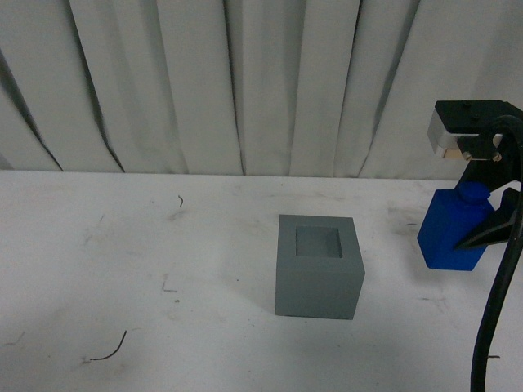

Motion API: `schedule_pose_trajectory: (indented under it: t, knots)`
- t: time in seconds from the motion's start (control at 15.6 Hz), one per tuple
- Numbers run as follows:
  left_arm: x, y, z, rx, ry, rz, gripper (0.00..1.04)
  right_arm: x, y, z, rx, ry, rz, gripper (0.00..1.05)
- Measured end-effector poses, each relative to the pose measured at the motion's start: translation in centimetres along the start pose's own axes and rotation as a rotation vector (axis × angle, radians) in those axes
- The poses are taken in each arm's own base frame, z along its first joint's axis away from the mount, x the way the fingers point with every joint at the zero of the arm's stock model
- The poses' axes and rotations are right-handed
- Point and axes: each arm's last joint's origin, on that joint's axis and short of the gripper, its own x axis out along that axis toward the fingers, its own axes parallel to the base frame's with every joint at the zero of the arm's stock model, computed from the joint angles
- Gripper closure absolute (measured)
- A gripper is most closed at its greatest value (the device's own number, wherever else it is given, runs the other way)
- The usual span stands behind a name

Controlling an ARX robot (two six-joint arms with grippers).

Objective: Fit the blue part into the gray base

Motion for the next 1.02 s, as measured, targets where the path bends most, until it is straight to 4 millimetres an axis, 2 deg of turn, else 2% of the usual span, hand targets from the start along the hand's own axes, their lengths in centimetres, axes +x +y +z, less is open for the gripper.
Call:
schedule_pose_trajectory:
  t: [0.13, 0.38, 0.51, 0.77, 1.02]
  knots:
    - [0.0, 0.0, 0.0, 0.000, 0.000, 0.000, 0.07, 0.2, 0.1, 1.8, -0.023, -0.003, 0.026, 0.58]
    - [0.0, 0.0, 0.0, 0.000, 0.000, 0.000, 0.07, 1.0, 0.3, 7.6, -0.092, -0.031, 0.059, 0.58]
    - [0.0, 0.0, 0.0, 0.000, 0.000, 0.000, 0.07, 1.9, 0.4, 9.4, -0.099, -0.041, 0.075, 0.58]
    - [0.0, 0.0, 0.0, 0.000, 0.000, 0.000, 0.07, 3.6, 0.1, 10.5, -0.082, -0.023, 0.094, 0.58]
    - [0.0, 0.0, 0.0, 0.000, 0.000, 0.000, 0.07, 4.4, -0.2, 10.4, -0.059, -0.021, 0.097, 0.58]
